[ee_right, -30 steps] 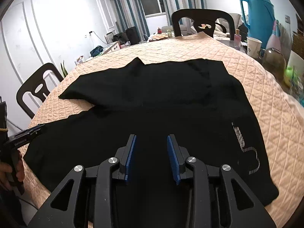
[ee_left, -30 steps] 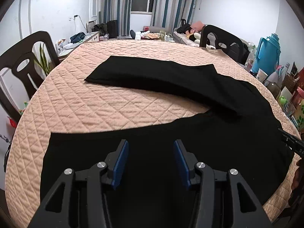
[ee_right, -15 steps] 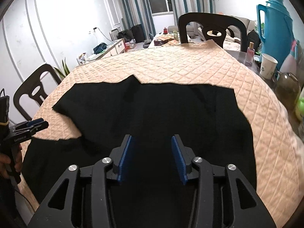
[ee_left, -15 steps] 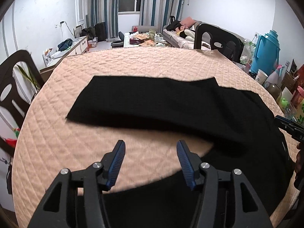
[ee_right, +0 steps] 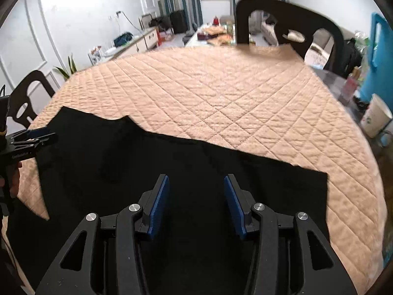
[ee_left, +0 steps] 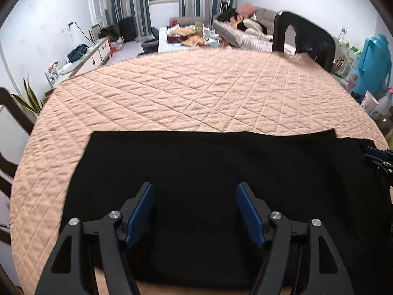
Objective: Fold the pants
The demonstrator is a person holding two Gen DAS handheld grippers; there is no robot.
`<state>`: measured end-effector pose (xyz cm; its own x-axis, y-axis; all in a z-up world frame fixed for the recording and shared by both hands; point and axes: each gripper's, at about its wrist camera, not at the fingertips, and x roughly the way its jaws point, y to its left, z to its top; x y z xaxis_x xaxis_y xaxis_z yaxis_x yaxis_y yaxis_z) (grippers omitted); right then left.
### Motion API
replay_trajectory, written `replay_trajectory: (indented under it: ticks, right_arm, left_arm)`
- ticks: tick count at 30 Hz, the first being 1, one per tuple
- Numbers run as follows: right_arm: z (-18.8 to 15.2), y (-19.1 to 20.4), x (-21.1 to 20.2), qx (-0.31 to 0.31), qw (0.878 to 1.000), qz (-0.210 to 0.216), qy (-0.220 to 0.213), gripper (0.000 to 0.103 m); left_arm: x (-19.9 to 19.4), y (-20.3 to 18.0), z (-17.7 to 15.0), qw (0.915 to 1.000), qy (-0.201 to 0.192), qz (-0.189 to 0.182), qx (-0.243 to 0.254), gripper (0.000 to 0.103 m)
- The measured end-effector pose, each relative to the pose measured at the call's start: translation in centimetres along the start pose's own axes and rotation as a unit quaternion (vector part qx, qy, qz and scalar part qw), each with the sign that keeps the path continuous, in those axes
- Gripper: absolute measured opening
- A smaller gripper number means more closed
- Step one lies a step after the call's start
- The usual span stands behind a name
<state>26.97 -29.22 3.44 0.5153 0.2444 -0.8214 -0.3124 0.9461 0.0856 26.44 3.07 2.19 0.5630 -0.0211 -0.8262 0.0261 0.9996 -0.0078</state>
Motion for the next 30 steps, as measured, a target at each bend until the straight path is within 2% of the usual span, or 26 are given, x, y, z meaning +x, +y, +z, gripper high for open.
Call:
replay_trajectory:
  ticks: [3,7,9,10,11,12,13,14,15,16,19,22,27,30]
  right_arm:
    - [1.0,-0.1,1.9,-0.001,1.000,-0.002,0.014,0.048]
    - [2.0,-0.4,3.3,-0.006,1.000,-0.010,0.016,0.048]
    - [2.2,-0.1,3.5,-0.011,0.999,-0.022,0.022,0.048]
    - [2.2,0.3,3.6,-0.020,0.999,-0.033,0.025,0.048]
    - [2.1,0.8,3.6,-0.033,0.998,-0.043,0.026,0.040]
    - [2.1,1.1,3.6,-0.037,0.998,-0.041,0.025,0.035]
    - [2.3,1.3,3.6,-0.035,0.998,-0.033,0.027,0.020]
    - [2.4,1.2,3.6,-0.029,0.999,-0.032,0.029,0.017]
    - [2.4,1.4,3.7,-0.030,0.998,-0.037,0.028,0.016]
    - [2.4,1.6,3.7,-0.036,0.998,-0.041,0.026,0.014]
    - [2.3,1.5,3.4,-0.025,0.999,-0.036,0.022,0.009]
    - [2.1,1.9,1.3,-0.019,1.000,-0.024,0.001,0.007]
    - [0.3,2.5,-5.0,-0.014,0.998,-0.005,-0.062,0.007]
    - [-2.4,3.2,-8.8,-0.008,0.996,0.011,-0.093,0.007]
  left_arm:
    - [1.9,-0.6,0.8,0.9999,0.011,0.004,0.012,0.074]
    - [2.5,-1.2,1.5,0.9997,-0.001,0.009,0.023,0.080]
    - [2.5,-1.8,1.4,0.9992,-0.006,0.018,0.034,0.078]
    - [2.5,-2.0,1.4,0.9990,-0.009,0.017,0.039,0.067]
    - [2.3,-2.3,1.4,0.9989,-0.010,0.007,0.046,0.060]
    - [2.1,-2.6,1.3,0.9986,-0.010,-0.002,0.052,0.046]
    - [1.9,-3.1,1.2,0.9980,-0.011,-0.006,0.062,0.033]
    - [1.8,-3.7,1.0,0.9970,-0.015,-0.008,0.076,0.026]
    - [1.7,-4.3,0.9,0.9961,-0.018,-0.010,0.086,0.012]
    - [1.7,-4.7,0.8,0.9954,-0.020,-0.007,0.094,0.005]
    - [1.3,-5.2,0.4,0.9948,-0.022,0.008,0.100,0.004]
    - [-0.4,-4.2,0.0,0.9965,-0.030,-0.009,0.077,0.004]
    - [-6.2,-3.1,-2.3,0.9948,-0.076,-0.029,0.062,0.003]
    - [-10.1,-2.6,-4.4,0.9918,-0.106,-0.044,0.057,0.003]
